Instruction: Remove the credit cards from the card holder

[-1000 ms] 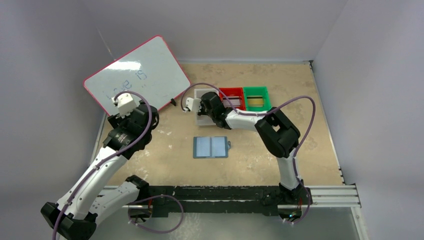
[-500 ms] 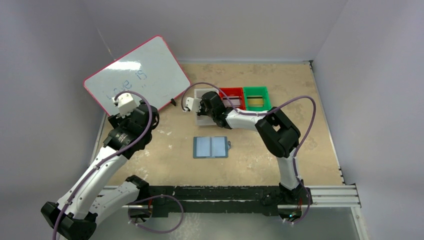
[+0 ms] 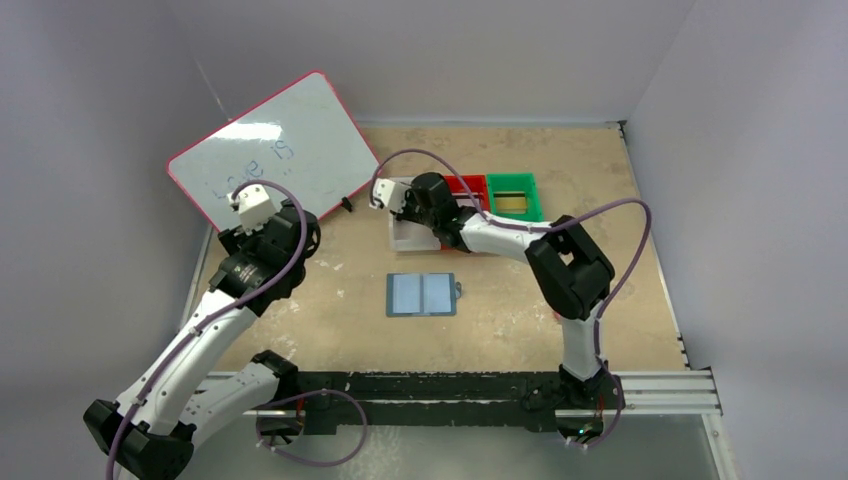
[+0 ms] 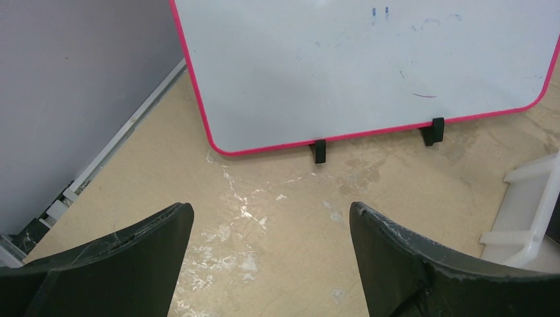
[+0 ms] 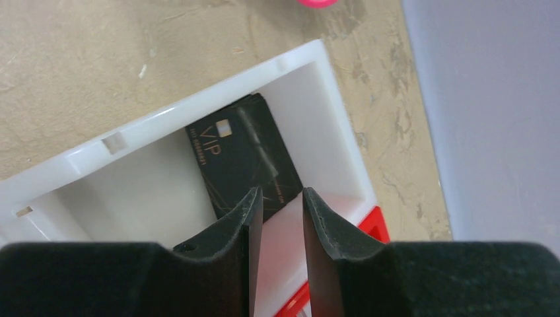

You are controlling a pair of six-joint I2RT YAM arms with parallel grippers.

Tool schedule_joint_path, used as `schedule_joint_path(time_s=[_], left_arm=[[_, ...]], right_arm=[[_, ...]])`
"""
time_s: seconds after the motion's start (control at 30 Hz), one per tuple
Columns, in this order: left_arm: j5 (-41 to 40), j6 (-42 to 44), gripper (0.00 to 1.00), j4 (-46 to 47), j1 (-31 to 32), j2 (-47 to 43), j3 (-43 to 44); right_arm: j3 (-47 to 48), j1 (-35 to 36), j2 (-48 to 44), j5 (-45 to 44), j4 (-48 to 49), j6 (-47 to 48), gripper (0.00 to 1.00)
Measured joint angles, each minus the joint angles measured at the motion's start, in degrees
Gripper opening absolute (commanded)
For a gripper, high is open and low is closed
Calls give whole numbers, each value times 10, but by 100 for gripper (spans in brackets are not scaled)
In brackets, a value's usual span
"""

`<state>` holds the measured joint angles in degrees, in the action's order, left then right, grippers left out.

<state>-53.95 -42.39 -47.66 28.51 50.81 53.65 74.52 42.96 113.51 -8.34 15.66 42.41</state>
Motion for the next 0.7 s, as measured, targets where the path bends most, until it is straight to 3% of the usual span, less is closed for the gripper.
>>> schedule_joint_path(time_s=[0.13,0.23,0.43,0.53,0.7], left_arm=[[2,0,89,0,0,1,0],[2,0,89,0,0,1,0],[3,0,89,0,0,2,0],[3,0,89,0,0,2,0],[5,0,88,0,0,6,0]], right_arm=[[-3,-6,-23,10,5,-24,32],[-6,-8,-32,19,6,-54,27],[4,-14,-33,37,-34,-222,0],[63,-18,-14,66,-110,-324,0],[57,-20,-12,101,-116,-455,0]])
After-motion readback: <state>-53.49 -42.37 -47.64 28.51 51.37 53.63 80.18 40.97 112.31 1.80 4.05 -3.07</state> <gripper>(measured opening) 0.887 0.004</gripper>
